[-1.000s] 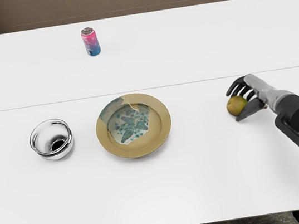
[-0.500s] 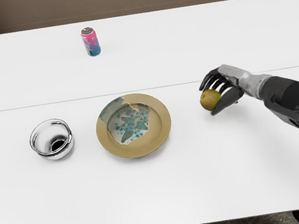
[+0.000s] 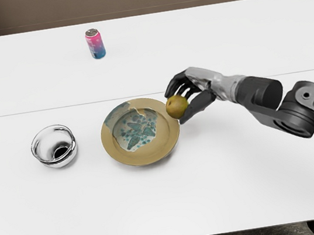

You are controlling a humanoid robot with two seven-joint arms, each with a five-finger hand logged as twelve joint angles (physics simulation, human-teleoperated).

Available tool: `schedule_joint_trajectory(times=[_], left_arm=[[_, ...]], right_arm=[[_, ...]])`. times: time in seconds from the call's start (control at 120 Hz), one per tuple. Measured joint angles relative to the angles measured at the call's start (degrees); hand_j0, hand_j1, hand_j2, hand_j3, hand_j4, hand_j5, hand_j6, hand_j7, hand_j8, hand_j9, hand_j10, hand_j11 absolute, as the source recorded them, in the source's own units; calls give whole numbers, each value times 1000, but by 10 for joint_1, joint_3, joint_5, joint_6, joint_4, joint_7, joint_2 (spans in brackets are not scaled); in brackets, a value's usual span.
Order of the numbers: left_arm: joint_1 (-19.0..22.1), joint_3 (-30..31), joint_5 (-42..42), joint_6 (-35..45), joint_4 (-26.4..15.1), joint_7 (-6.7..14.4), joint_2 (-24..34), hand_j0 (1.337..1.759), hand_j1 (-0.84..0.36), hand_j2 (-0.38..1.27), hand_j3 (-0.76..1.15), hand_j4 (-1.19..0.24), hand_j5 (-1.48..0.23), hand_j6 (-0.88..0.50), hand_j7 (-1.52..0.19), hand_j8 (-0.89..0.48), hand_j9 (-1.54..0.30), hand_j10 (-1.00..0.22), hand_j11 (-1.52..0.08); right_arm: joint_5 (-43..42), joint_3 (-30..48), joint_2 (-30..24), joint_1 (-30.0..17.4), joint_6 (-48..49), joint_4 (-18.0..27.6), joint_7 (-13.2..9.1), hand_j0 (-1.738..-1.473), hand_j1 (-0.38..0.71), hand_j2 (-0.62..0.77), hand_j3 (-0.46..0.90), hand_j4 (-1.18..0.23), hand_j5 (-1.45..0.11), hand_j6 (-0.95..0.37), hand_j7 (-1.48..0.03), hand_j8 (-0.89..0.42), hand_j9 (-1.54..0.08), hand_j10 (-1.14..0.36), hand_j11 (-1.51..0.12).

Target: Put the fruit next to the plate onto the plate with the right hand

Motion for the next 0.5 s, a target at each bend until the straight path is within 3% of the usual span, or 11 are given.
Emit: schedule_joint_trajectory(times=[0.342,0.5], left_arm=[[0,0,0,0,0,0,0,1658,348,0,0,-1,-1,-1,-1,-1,-1,-1,-1],[0,0,0,0,0,0,0,1658,348,0,0,-1,-1,-1,-1,-1,-1,-1,-1]], right_arm=[[5,-5,57,16,-5,-9,0,-1656,193,271,0,-671,-891,-515,-880,-474,-901,-573,-905],[-7,-12,103,18,-4,-36,0,-1655,188,265,0,-674,-894,-517,-883,-471,-908,-568,-916]])
